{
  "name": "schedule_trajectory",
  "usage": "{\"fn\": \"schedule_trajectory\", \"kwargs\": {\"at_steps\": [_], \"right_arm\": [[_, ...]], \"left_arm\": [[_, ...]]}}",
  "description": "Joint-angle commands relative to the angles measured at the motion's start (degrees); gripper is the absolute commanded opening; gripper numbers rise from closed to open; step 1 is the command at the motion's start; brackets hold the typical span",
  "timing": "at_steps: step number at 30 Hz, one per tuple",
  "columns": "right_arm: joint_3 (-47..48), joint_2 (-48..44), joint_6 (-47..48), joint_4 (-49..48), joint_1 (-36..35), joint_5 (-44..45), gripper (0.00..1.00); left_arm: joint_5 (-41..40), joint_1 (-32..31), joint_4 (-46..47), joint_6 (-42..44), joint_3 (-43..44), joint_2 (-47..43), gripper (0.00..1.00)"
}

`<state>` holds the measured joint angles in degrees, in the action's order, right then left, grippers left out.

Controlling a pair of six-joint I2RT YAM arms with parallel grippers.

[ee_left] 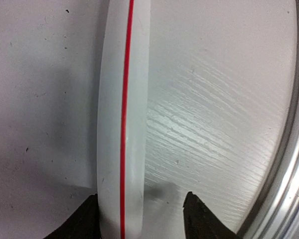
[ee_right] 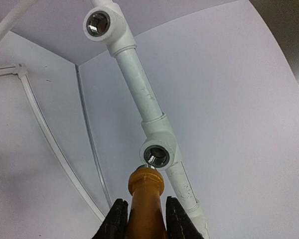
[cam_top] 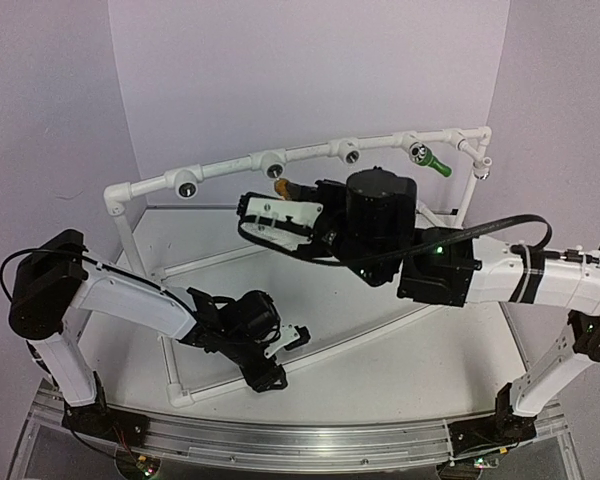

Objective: Install the water faucets
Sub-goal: Hold the pipe with the faucet installed at the adaptor, then screw the water faucet onto the adaptor.

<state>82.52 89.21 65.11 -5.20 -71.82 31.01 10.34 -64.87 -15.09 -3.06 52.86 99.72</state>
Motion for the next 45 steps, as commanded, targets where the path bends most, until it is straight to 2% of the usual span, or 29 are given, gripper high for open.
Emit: {"fn": "schedule_trajectory", "kwargs": {"at_steps": [1,3,5,7,11,15,29,45], "right_arm": [[-8.39,-0.26,16.73,-23.76,-2.46,7.38,0.00],[-11.04,-0.20,20.99,-29.49,-2.53,7.73,0.00],[-11.39,0.51,23.47,-30.53,-2.53,8.17,0.00],[-12.73,1.23,27.34,-34.08,-2.68,7.59,0.00],[-12.93,3.71,33.95,-41.16,-2.72,8.15,0.00],[-10.98,5.29,34.21,-40.91,-1.89,8.32,0.00],[-7.07,6.45,29.76,-35.04,2.97,2.31,0.00],[-4.63,8.05,26.34,-31.88,3.93,0.76,0.00]], "left_arm": [[-8.77,-1.18,4.62,2.00,1.13,3.03,0.51],[-9.75,-1.48,6.03,2.91,-0.01,3.49,0.43],[-9.77,-1.47,6.96,2.98,-0.80,3.72,0.30],[-9.80,-1.47,8.18,3.74,-2.05,3.68,0.21],[-9.31,-1.47,10.33,4.71,-4.17,4.20,0.12],[-6.91,-1.54,12.34,4.27,-5.51,5.43,0.02],[-5.47,-1.55,14.21,4.79,-7.51,6.98,0.00],[-5.00,-1.57,14.35,4.73,-7.69,6.97,0.00]]}}
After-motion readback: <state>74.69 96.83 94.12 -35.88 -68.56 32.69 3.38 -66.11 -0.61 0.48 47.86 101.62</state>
